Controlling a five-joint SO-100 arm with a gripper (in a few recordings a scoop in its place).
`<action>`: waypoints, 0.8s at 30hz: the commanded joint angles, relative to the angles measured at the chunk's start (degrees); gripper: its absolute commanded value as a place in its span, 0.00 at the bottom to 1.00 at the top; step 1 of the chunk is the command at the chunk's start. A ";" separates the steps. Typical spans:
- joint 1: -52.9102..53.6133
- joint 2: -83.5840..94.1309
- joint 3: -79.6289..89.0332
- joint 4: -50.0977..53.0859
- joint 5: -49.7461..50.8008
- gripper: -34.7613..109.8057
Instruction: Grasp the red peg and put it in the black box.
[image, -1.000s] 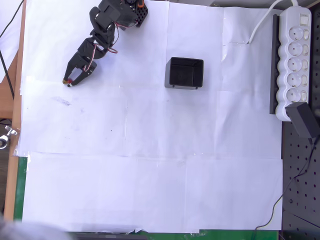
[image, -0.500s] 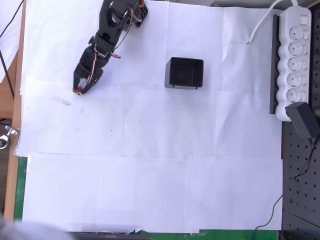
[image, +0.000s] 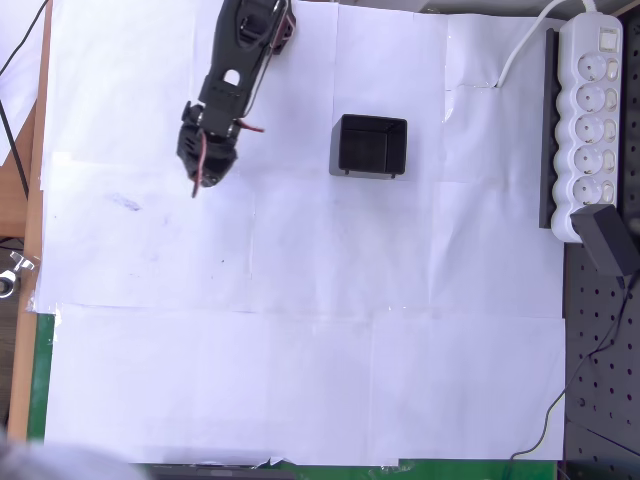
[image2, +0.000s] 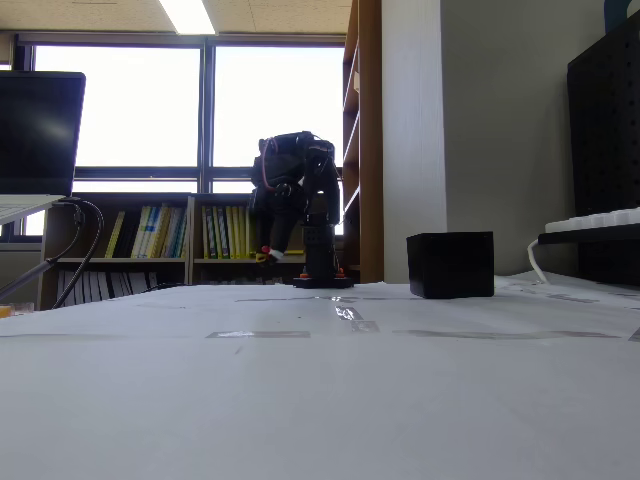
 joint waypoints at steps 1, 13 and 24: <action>-4.75 -6.94 11.34 13.89 2.37 0.24; -30.59 -5.01 31.11 32.87 12.83 0.24; -46.85 8.26 38.14 31.73 20.04 0.24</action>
